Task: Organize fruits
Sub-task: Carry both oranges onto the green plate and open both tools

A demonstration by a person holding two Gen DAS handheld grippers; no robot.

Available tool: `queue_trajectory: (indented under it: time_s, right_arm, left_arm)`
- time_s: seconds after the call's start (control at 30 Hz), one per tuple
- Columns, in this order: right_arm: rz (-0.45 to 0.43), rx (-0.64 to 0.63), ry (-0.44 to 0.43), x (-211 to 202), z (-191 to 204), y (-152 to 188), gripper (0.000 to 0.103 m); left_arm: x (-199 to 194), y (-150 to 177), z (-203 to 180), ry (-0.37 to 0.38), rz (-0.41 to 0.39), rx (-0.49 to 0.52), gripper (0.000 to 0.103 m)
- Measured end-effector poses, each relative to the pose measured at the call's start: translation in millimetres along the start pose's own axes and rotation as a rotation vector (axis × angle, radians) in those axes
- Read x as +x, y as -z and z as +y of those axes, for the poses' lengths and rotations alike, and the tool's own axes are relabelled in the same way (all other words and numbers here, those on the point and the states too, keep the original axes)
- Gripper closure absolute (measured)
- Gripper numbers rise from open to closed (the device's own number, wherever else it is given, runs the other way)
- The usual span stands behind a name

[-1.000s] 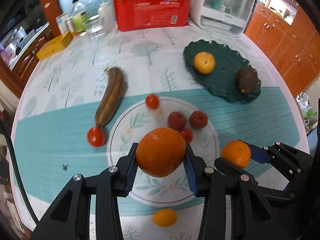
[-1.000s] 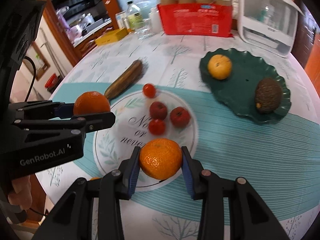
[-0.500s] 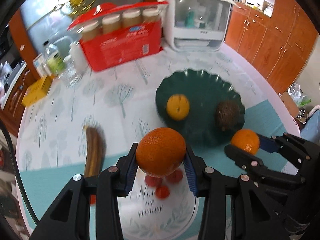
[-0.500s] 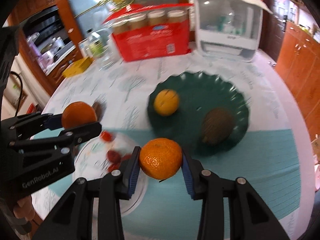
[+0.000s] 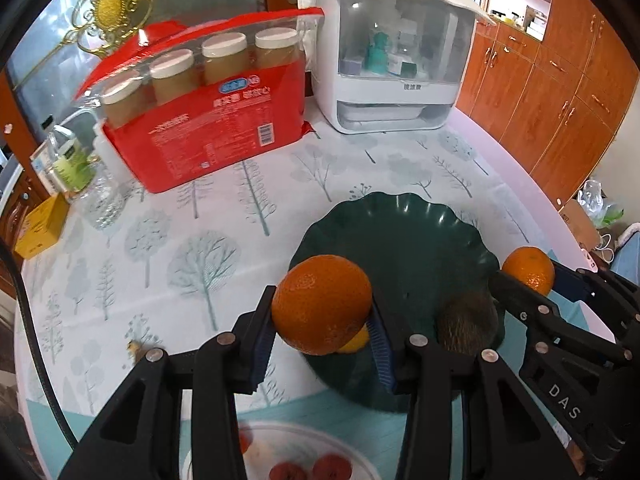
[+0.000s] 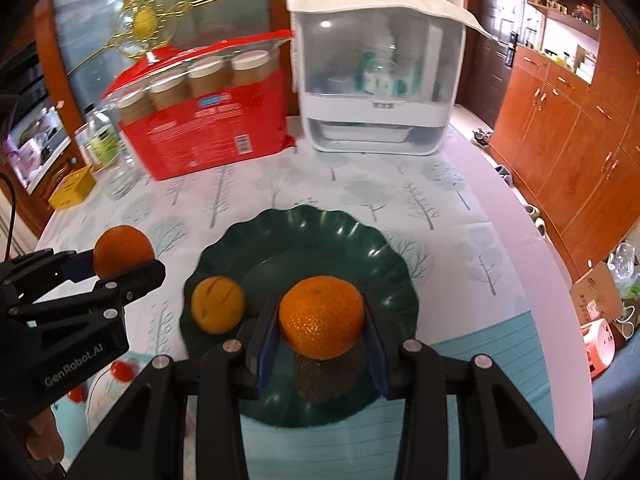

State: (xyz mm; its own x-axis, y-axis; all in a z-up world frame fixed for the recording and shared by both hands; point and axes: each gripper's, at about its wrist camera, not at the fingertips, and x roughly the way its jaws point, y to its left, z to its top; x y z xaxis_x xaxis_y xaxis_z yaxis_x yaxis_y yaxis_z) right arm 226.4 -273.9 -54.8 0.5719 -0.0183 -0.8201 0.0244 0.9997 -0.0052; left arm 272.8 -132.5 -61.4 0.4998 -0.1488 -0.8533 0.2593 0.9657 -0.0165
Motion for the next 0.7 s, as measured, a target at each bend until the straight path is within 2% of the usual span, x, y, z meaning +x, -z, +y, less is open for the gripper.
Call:
queue_trajectory:
  time_s: [0.33,0.63,0.7]
  right_arm:
    - [0.037,0.02,0.04,36.5,-9.2,-3.6,0.064]
    - [0.099,0.018,0.038,65.7,-8.8,1.6,0.063]
    - [0.112,0.023,0.038,69.1,-8.5,2.5,0.063]
  left_arm:
    - [54.2,3.4,-15.5,0.052,0.07,0.002,0.062]
    - [63.4,6.9,-26.1,0.039,0.063,0.059,0.06]
    - [64.1,7.0,-26.9,0.037,0.068,0.064,0.056]
